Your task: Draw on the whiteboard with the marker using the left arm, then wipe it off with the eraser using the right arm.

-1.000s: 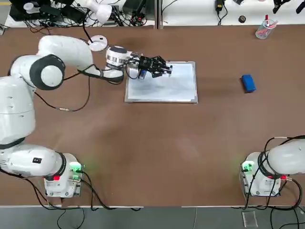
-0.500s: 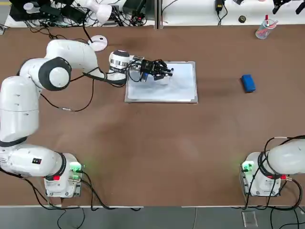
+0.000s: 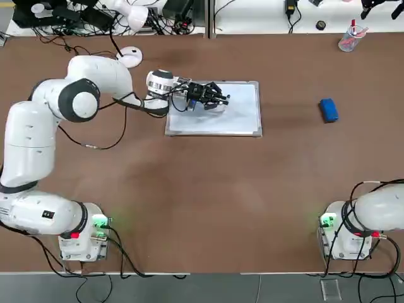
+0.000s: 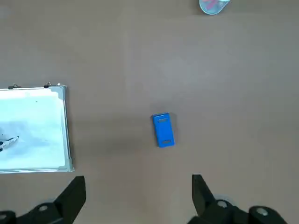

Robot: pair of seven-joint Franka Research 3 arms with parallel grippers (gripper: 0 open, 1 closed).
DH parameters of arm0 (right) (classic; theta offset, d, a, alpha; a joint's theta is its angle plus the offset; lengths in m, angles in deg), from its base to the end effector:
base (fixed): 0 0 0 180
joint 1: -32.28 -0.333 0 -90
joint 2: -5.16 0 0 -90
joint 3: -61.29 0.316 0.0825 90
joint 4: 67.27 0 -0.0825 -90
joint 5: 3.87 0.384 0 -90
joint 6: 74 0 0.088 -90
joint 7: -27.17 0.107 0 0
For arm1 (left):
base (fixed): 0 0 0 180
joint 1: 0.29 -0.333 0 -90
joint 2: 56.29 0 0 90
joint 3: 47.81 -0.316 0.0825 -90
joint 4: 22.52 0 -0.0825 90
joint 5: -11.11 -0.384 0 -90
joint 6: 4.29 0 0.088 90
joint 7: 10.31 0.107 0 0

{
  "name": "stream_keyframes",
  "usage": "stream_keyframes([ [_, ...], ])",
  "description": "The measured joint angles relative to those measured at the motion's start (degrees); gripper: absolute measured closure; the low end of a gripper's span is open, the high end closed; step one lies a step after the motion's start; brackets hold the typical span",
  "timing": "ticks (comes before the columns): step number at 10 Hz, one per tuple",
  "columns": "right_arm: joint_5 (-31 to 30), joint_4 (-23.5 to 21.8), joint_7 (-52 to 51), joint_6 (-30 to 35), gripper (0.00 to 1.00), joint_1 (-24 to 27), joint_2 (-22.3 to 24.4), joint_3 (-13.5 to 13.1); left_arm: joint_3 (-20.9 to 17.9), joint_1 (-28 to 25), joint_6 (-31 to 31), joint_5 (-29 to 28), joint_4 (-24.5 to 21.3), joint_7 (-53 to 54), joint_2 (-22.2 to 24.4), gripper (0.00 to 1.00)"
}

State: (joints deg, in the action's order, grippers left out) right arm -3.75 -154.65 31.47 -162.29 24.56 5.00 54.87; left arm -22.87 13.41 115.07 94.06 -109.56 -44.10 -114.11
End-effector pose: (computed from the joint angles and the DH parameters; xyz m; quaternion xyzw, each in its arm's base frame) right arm 0.5527 0.0129 0.6418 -0.9996 0.0261 -0.0065 0.0012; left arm 0.5411 -0.4348 0.1202 0.6088 0.4322 -0.5131 0.4235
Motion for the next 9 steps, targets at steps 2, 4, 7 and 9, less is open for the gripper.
stream_keyframes([
  [2,0.00,-0.03,0.00,0.00,0.00,0.00,0.00,0.00,-0.07,0.00,0.00,0.00,0.23,0.00,-0.09,0.82],
  [4,0.00,-0.04,0.00,-0.02,0.00,0.00,0.00,0.00,-0.32,-0.01,0.00,0.00,0.41,0.03,-0.09,0.82],
  [7,0.00,-0.04,0.00,-0.05,0.00,0.00,0.00,0.00,-1.28,-0.10,-0.25,0.00,1.21,0.04,-0.08,0.82],
  [9,0.00,-0.04,0.00,-0.05,0.00,0.00,0.00,0.00,-1.74,-0.30,-0.26,0.00,1.60,0.05,-0.06,0.82],
])
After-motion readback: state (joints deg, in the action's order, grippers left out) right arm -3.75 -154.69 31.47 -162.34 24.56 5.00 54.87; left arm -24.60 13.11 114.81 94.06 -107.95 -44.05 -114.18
